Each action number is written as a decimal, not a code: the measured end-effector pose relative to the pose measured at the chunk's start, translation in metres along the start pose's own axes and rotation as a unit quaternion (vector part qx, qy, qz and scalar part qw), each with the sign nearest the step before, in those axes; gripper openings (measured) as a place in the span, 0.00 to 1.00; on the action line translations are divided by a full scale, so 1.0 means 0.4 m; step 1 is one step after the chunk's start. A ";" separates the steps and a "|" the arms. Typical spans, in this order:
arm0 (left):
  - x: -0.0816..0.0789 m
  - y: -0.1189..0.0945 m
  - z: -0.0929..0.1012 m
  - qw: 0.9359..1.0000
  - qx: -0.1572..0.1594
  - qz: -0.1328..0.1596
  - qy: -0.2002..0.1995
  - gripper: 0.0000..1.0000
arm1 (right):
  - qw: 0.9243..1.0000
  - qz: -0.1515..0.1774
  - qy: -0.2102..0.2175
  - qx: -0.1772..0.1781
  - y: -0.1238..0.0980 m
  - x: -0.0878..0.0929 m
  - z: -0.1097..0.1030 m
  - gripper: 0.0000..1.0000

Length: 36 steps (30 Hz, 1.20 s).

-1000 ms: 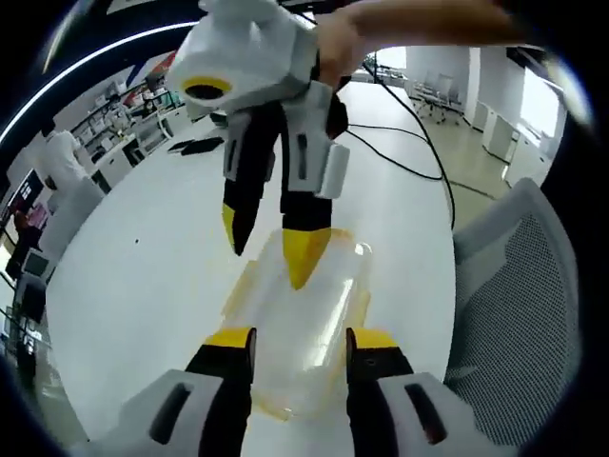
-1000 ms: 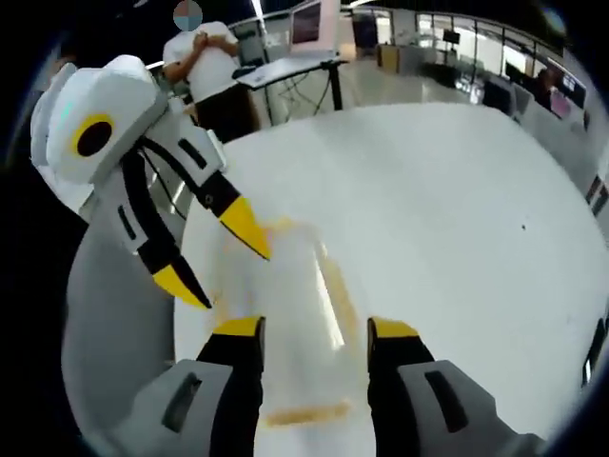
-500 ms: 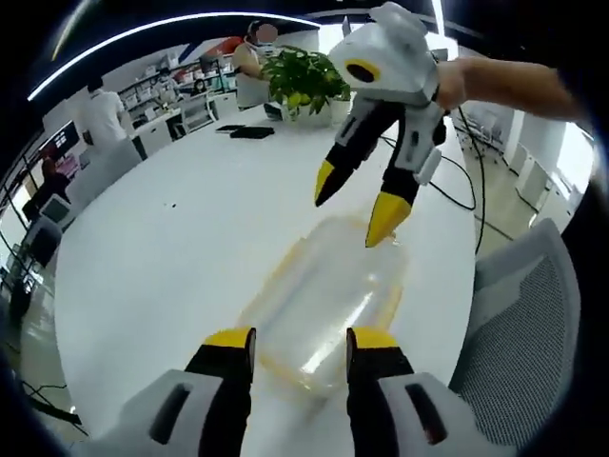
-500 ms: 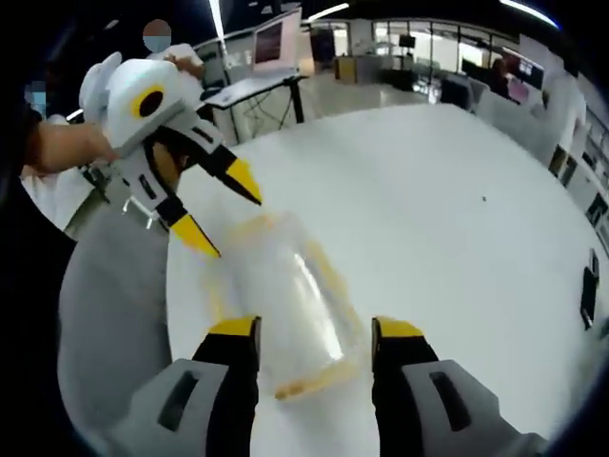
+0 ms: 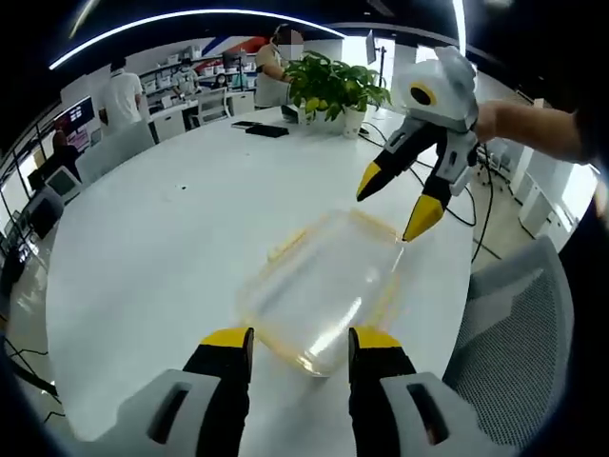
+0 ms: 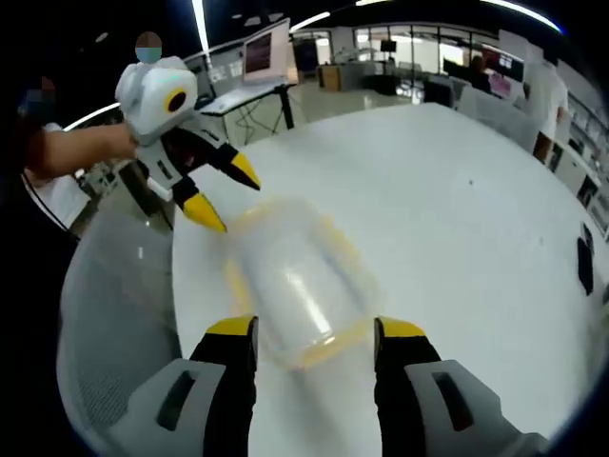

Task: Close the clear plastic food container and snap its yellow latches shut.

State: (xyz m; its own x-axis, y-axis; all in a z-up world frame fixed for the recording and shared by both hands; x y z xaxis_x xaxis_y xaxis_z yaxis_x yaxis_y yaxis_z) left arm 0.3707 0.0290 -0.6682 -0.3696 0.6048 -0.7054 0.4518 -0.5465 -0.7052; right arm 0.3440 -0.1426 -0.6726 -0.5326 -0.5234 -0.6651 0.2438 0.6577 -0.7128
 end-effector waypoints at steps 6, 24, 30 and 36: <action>0.011 0.000 0.012 1.000 0.011 0.012 0.005 0.38 | 1.000 0.006 -0.006 -0.001 0.005 0.020 -0.019 0.48; 0.059 0.044 0.017 0.997 0.032 -0.007 0.064 0.40 | 0.999 -0.015 -0.031 0.012 0.045 0.062 -0.032 0.48; 0.059 0.057 0.015 0.997 0.036 -0.012 0.070 0.42 | 0.999 -0.018 -0.030 0.023 0.047 0.059 -0.019 0.44; 0.047 0.066 -0.003 0.997 0.034 -0.013 0.069 0.43 | 0.999 -0.019 -0.031 0.030 0.051 0.049 -0.003 0.43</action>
State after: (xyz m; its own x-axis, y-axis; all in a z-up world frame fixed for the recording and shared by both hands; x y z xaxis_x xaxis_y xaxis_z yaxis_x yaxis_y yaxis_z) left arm 0.3765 0.0266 -0.7000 -0.2629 0.6914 -0.6729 0.3852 -0.5643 -0.7302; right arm 0.3374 -0.1389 -0.7000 -0.4909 -0.5810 -0.6492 0.2733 0.6049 -0.7479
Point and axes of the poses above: the point that each gripper's makers call its tool centre point, and the gripper's own axes: y roughly forward along the fingers, z roughly to its right, x roughly out of its underside, the point moved 3 cm from there along -y, roughly backward along the fingers, and after that the axes turned 7 degrees about -x, right-handed, at the moved point
